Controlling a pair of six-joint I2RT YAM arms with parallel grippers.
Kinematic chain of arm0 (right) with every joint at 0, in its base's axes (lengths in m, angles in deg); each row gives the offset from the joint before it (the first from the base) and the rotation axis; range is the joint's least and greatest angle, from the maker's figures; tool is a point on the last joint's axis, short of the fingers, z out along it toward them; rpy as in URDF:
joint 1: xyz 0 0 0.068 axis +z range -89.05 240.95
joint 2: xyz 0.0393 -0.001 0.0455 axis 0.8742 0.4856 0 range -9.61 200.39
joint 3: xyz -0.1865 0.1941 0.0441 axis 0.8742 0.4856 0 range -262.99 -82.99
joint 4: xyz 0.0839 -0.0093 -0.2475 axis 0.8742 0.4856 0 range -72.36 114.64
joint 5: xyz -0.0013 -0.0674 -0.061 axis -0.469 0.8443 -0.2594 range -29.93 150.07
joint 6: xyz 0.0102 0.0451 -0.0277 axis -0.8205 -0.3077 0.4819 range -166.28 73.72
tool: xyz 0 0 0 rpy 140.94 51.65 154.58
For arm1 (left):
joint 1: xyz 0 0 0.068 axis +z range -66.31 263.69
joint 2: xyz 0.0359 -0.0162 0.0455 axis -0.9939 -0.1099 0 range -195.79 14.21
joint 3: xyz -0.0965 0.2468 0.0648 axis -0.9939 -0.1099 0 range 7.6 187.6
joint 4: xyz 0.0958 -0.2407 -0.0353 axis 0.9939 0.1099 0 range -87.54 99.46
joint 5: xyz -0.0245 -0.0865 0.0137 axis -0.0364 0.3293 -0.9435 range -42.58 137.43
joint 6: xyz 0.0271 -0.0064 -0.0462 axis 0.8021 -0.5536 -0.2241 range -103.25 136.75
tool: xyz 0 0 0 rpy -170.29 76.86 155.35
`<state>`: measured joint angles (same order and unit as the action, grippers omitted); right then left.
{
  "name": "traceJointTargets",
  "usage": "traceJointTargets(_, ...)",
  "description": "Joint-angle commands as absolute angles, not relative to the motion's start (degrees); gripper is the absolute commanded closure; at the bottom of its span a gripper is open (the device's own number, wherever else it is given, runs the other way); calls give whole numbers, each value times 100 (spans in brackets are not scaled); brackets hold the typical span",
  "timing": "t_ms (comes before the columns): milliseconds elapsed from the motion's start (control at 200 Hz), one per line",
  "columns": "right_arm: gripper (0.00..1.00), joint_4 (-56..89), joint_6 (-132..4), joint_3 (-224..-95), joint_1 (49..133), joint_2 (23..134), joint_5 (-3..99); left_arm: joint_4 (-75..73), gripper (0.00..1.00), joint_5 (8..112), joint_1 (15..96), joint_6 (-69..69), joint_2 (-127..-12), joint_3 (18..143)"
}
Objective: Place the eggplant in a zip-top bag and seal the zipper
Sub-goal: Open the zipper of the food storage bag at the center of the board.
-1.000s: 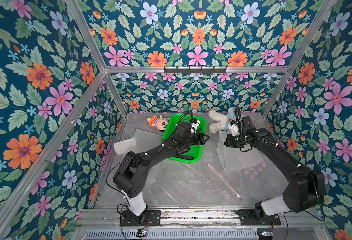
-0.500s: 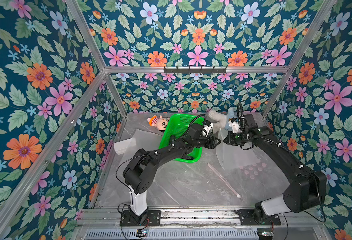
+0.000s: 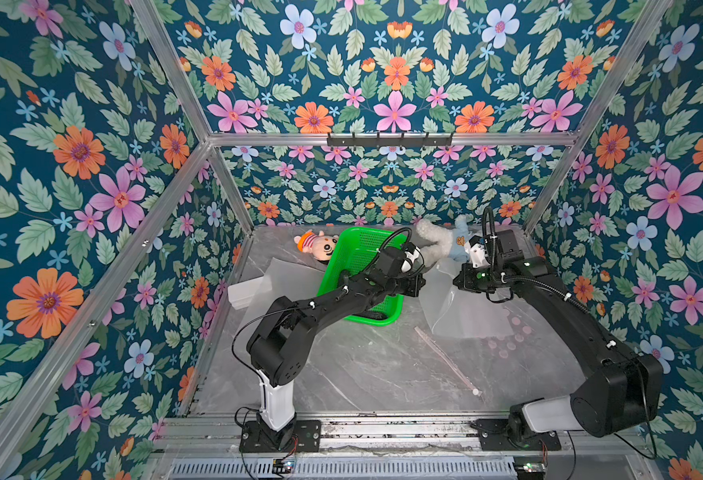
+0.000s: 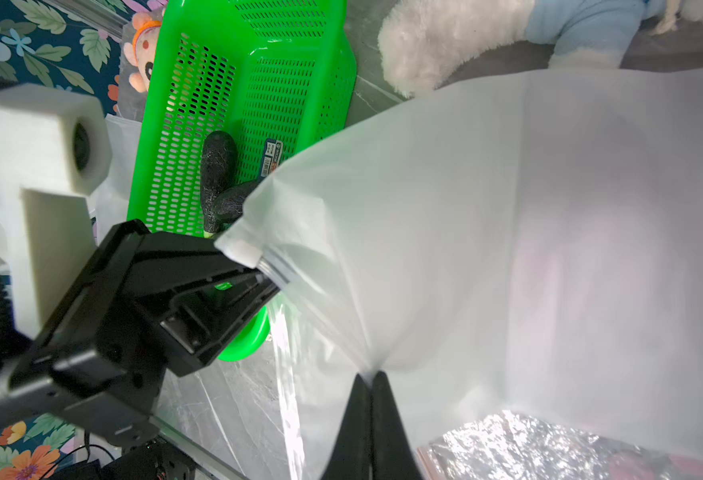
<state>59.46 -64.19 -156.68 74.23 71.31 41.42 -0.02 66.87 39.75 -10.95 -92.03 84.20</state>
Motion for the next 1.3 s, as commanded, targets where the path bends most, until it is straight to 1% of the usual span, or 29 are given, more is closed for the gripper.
traceJointTargets(0,100,5994,-6350,-15651,7423,7120,4279,281,100,6295,3983,-1000,-9169,8524)
traceJointTargets(25,100,5979,-6355,-15646,7422,7124,4255,290,100,6360,3983,-992,-9182,8546)
traceJointTargets(90,100,5902,-6384,-15608,7427,7145,4208,251,94,6597,3983,-987,-9232,8590)
traceJointTargets(125,100,5850,-6397,-15586,7429,7152,4156,223,93,6705,3983,-999,-9269,8614)
traceJointTargets(160,100,5781,-6427,-15552,7428,7160,4090,182,94,6798,3981,-1031,-9300,8626)
traceJointTargets(226,100,5683,-6471,-15495,7430,7202,3992,111,99,6901,3983,-1096,-9337,8629)
traceJointTargets(276,100,5628,-6483,-15472,7424,7251,3911,67,98,6983,3983,-1125,-9354,8626)
traceJointTargets(316,100,5594,-6500,-15452,7422,7295,3869,71,92,7057,3983,-1127,-9370,8643)
traceJointTargets(361,100,5555,-6508,-15447,7422,7333,3840,77,82,7112,3983,-1128,-9368,8644)
traceJointTargets(441,100,5497,-6542,-15466,7427,7379,3810,127,69,7141,3983,-1097,-9333,8635)
traceJointTargets(566,100,5448,-6553,-15511,7424,7448,3770,193,54,7107,3990,-1056,-9229,8572)
traceJointTargets(662,100,5446,-6558,-15540,7423,7494,3740,121,46,7243,4009,-1090,-9124,8447)
traceJointTargets(917,100,5424,-6538,-15518,7417,7572,3801,-178,39,7871,4219,-1384,-8609,7820)
traceJointTargets(1002,100,5407,-6528,-15528,7412,7612,3801,-123,37,7914,4327,-1429,-8363,7582)
traceJointTargets(1168,100,5386,-6513,-15526,7402,7654,3798,-167,37,7705,4745,-1759,-7862,7029)
traceJointTargets(1298,100,5354,-6504,-15514,7401,7680,3793,69,36,7109,5007,-1936,-7610,6911)
